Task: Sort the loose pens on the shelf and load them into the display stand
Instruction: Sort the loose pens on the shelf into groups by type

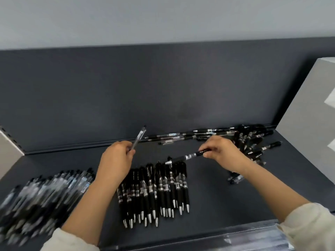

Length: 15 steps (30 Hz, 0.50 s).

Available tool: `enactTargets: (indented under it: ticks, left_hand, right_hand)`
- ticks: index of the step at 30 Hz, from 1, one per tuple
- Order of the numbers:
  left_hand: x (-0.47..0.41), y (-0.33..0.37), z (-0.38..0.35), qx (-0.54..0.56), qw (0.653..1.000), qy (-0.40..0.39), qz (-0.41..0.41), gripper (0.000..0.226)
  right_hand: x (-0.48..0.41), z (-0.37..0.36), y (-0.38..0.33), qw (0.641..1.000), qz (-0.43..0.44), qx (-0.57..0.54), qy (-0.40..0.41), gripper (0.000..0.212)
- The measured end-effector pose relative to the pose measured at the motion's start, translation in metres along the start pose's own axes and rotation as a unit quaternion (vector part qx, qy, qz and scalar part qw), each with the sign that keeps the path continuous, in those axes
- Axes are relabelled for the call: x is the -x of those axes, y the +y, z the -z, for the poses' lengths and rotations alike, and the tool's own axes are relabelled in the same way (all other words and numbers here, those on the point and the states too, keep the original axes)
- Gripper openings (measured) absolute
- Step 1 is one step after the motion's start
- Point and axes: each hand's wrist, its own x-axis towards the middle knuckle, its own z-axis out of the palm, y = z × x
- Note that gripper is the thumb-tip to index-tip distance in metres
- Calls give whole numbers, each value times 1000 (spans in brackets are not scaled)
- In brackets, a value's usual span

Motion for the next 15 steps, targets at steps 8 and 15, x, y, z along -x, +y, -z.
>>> enactTargets:
  ticks: [8, 15]
  left_hand:
    - [53, -45, 18, 24, 997, 21, 70, 20]
    - [86, -60, 22, -15, 995, 42, 92, 11]
  right_hand:
    - [-11, -33, -19, 986, 89, 89, -111, 28]
    - [-10, -58, -26, 989, 93, 114, -34, 33]
